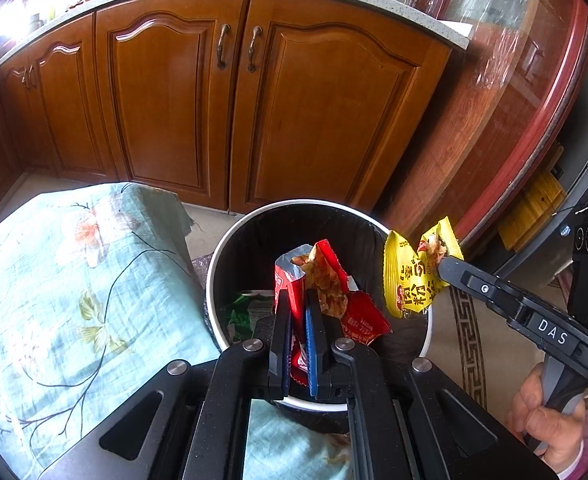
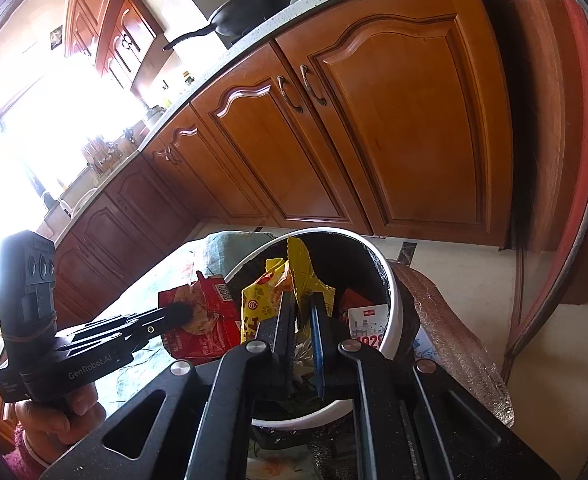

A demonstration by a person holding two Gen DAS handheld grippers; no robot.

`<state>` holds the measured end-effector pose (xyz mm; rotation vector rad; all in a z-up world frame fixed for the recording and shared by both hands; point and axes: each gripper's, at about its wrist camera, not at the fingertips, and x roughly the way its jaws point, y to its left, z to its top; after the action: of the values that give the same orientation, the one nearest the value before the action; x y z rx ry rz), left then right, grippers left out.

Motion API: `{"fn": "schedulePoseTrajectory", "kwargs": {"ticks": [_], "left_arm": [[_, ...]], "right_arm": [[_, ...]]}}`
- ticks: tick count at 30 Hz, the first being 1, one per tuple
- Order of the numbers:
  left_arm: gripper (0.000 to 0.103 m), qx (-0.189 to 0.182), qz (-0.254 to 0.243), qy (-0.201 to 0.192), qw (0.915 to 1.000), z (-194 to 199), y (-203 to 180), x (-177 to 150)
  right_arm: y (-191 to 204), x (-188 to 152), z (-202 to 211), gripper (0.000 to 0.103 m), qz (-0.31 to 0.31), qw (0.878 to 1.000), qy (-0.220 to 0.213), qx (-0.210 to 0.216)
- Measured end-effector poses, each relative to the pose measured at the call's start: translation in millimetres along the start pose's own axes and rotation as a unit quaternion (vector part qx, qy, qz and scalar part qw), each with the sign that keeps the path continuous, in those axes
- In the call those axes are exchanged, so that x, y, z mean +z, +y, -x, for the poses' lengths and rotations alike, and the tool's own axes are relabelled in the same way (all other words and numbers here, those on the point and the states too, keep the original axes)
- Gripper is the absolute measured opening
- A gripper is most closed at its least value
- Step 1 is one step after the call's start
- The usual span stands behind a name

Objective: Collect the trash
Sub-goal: 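Carry both chip bags over the bin and open both tools to drop them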

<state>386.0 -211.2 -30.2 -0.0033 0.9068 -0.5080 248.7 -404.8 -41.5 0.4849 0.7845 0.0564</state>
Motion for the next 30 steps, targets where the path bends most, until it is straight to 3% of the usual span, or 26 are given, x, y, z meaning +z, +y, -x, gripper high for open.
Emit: {"fn": "schedulePoseTrajectory", "kwargs": {"ticks": [23,30], "left_arm": [[0.006,-0.004,0.005,0.031,0.9995,-26,-5,19],[0.032,-0.004,0.02,0.031,0.9993,-24,1,21]], "right_arm": [[-4,5,-29,0.01,0.006,0.999,0.035,-0.024],[-6,7,-34,0.018,-0.002,0.999,0.044,-0.024]]}}
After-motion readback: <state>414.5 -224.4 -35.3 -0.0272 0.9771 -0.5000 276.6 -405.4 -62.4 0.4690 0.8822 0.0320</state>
